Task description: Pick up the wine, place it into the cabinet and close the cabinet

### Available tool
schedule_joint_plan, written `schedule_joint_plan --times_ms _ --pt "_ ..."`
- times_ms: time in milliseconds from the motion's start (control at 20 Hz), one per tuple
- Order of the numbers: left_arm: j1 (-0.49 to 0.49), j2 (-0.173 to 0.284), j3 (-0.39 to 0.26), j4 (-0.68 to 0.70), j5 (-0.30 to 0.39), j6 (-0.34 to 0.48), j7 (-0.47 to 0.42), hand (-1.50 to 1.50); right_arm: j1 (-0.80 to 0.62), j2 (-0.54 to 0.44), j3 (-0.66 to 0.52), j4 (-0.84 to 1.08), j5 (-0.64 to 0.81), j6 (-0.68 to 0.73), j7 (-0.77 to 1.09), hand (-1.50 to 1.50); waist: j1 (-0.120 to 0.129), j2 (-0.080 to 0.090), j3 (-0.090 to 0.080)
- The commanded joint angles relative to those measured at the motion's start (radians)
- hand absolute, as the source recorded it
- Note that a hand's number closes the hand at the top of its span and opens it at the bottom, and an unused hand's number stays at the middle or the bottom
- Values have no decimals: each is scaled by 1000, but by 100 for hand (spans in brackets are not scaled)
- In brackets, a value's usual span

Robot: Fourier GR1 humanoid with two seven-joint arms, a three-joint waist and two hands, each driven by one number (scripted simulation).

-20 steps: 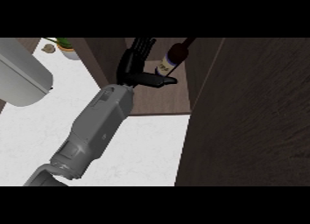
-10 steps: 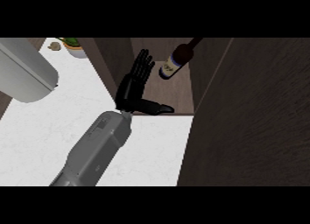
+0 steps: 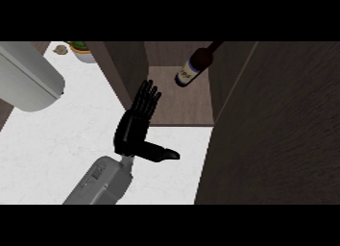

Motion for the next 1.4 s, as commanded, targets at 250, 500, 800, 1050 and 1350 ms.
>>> schedule_joint_plan --times_ms 250,500,800,1050,1350 --pt "308 113 -31 -321 32 -49 22 -150 12 -70 9 -202 -19 56 110 -150 -2 7 0" --pt "352 192 25 -345 49 -108 2 -150 -12 -96 35 -238 -70 109 132 -150 1 8 -1" --pt "356 261 116 -372 70 -127 -5 -150 -1 -199 128 -194 -82 291 42 150 -5 9 0" --pt "424 356 199 -416 127 -221 -11 -150 -33 -184 177 -182 -80 325 30 150 -1 11 0" --pt "471 374 256 -378 139 -260 -42 -150 -54 -152 233 -241 -9 295 102 150 -11 10 -2"
